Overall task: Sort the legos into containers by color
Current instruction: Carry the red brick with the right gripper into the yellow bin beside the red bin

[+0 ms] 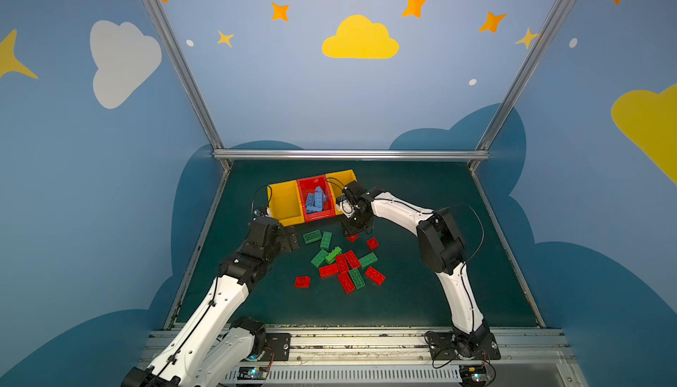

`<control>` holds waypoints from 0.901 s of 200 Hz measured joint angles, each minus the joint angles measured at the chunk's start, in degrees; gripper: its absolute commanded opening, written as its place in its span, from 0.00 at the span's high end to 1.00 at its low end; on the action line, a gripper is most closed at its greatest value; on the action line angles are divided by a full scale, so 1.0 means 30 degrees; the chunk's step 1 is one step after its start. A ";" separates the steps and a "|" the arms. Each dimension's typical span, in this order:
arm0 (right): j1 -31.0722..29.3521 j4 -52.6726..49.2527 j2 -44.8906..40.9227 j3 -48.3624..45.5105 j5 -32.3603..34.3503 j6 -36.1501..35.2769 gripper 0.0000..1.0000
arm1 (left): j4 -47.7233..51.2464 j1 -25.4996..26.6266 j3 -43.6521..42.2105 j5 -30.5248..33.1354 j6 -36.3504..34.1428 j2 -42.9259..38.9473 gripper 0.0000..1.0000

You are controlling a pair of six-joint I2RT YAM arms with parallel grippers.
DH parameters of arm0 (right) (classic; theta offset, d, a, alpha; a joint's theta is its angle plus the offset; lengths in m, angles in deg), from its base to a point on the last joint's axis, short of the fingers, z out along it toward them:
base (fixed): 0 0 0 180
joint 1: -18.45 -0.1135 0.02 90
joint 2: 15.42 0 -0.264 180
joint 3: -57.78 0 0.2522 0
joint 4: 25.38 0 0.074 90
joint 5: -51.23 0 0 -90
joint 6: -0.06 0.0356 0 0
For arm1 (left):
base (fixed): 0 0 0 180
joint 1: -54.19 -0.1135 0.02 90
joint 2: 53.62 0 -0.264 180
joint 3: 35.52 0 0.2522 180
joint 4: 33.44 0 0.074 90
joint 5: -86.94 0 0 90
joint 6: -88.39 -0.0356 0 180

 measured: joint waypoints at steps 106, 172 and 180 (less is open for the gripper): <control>-0.0015 -0.0423 -0.0182 0.0022 0.0984 0.0029 0.77 | -0.0874 -0.0328 0.0954 -0.0962 -0.0248 0.2412 0.00; 0.0867 -0.1494 -0.0219 0.3818 0.0860 0.0102 0.77 | -0.1093 -0.0372 0.2047 -0.1311 -0.0430 0.3483 0.00; 0.1027 -0.1486 -0.0219 0.4386 0.0787 0.0146 0.77 | -0.1093 -0.0379 0.2171 -0.1333 -0.0437 0.3614 0.00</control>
